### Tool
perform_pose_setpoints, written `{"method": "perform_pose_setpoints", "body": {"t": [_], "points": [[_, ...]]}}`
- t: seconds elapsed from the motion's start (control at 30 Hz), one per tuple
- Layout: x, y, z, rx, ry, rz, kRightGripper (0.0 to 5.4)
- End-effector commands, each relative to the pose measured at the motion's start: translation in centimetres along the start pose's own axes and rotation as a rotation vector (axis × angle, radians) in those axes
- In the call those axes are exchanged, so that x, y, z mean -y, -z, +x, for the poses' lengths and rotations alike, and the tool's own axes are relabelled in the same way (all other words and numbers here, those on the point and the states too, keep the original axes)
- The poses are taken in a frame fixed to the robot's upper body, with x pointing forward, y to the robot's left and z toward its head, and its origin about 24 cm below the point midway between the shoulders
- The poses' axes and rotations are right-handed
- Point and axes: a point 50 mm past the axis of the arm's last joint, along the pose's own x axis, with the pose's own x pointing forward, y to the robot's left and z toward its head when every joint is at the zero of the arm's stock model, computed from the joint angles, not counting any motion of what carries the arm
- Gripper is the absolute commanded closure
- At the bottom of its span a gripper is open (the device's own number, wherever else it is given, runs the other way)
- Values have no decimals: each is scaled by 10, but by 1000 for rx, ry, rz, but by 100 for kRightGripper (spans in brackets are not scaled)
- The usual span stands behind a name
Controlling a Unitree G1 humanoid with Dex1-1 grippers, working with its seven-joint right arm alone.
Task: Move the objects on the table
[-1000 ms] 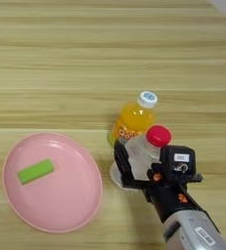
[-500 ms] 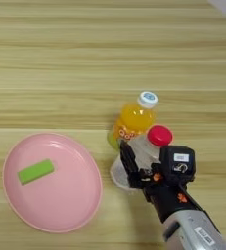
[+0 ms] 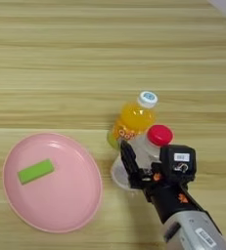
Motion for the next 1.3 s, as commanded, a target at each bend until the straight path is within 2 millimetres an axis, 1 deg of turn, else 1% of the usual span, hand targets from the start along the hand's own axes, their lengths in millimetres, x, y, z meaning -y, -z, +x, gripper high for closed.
{"method": "perform_pose_setpoints", "body": {"t": [0.03,0.43,0.63,0.9,1.17,1.3], "points": [[-8,-27,2,130,-34,-70,218],[-26,-42,3,175,-102,-94,218],[-41,-52,10,217,-169,-96,218],[-59,-58,20,235,-236,-90,218],[-87,-67,37,255,-338,-81,218],[-110,-74,47,267,-416,-81,218]]}}
